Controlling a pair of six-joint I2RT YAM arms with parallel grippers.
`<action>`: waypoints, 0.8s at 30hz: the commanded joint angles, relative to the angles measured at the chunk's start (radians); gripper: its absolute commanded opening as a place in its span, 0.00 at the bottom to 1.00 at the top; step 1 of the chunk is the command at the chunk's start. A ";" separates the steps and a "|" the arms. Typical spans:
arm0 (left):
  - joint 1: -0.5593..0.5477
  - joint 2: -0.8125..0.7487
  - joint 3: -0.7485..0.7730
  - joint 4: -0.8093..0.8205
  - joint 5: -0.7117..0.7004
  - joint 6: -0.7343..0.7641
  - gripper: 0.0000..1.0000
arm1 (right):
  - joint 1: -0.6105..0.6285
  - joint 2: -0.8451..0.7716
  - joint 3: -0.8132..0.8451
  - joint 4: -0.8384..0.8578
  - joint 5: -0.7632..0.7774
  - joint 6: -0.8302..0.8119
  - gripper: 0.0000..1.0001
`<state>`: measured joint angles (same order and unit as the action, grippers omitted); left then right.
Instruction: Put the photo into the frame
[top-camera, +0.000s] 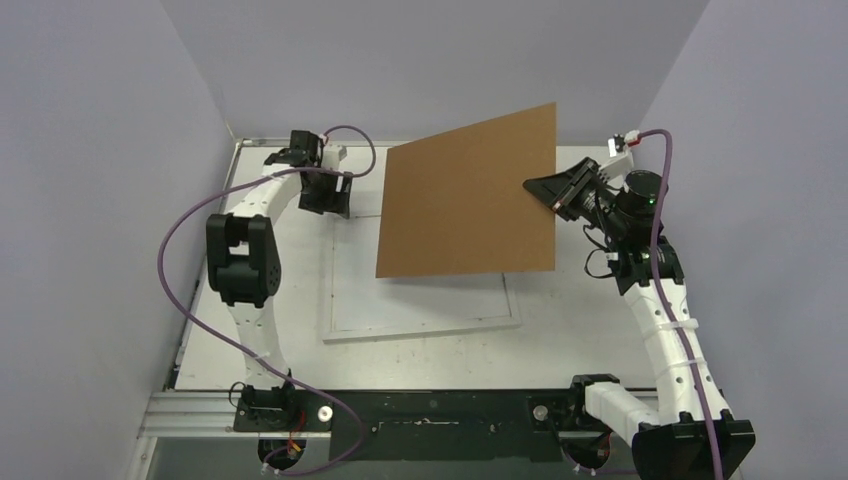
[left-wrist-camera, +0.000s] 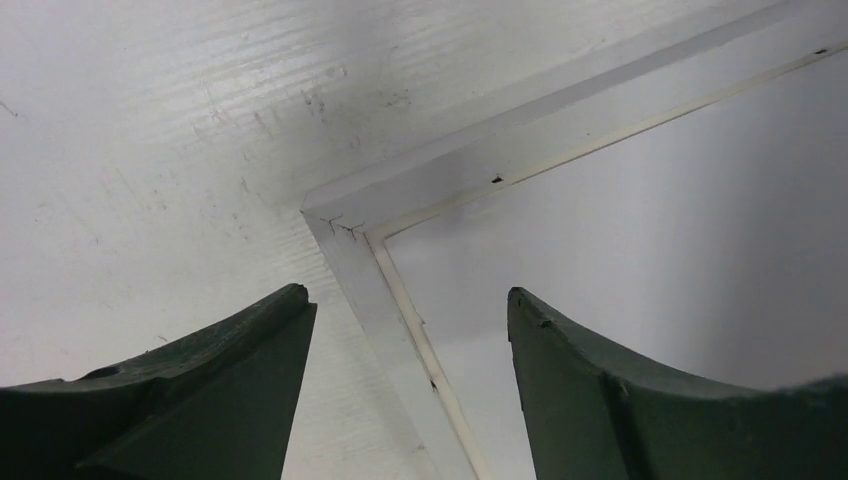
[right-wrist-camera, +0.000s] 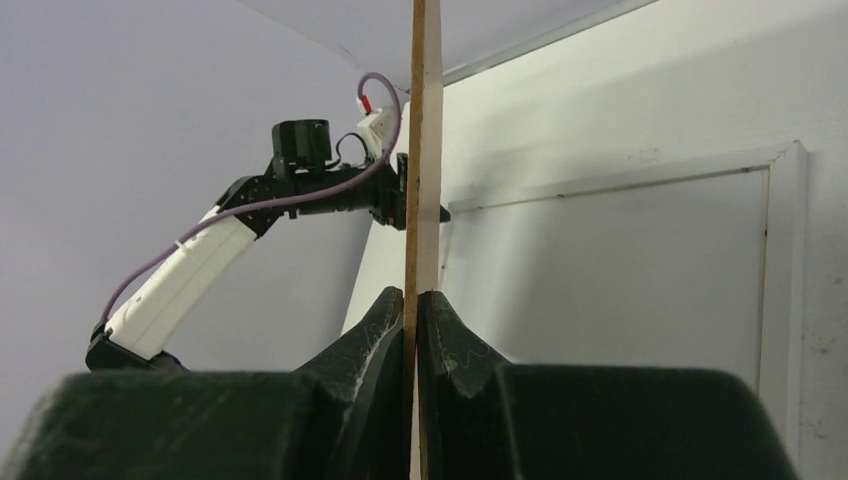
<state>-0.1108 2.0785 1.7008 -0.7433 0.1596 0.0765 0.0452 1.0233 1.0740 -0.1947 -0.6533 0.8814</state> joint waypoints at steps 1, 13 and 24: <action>0.060 -0.118 0.051 -0.057 0.145 -0.011 0.69 | -0.007 -0.049 -0.021 0.124 -0.061 0.085 0.05; 0.187 -0.287 -0.215 -0.002 0.123 0.076 0.62 | -0.001 0.018 -0.160 0.214 -0.140 0.148 0.05; 0.192 -0.312 -0.406 0.096 0.063 0.102 0.52 | 0.082 0.122 -0.173 0.230 -0.138 0.145 0.05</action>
<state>0.0788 1.8107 1.3090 -0.7288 0.2363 0.1608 0.0837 1.1324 0.8906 -0.0818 -0.7574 0.9886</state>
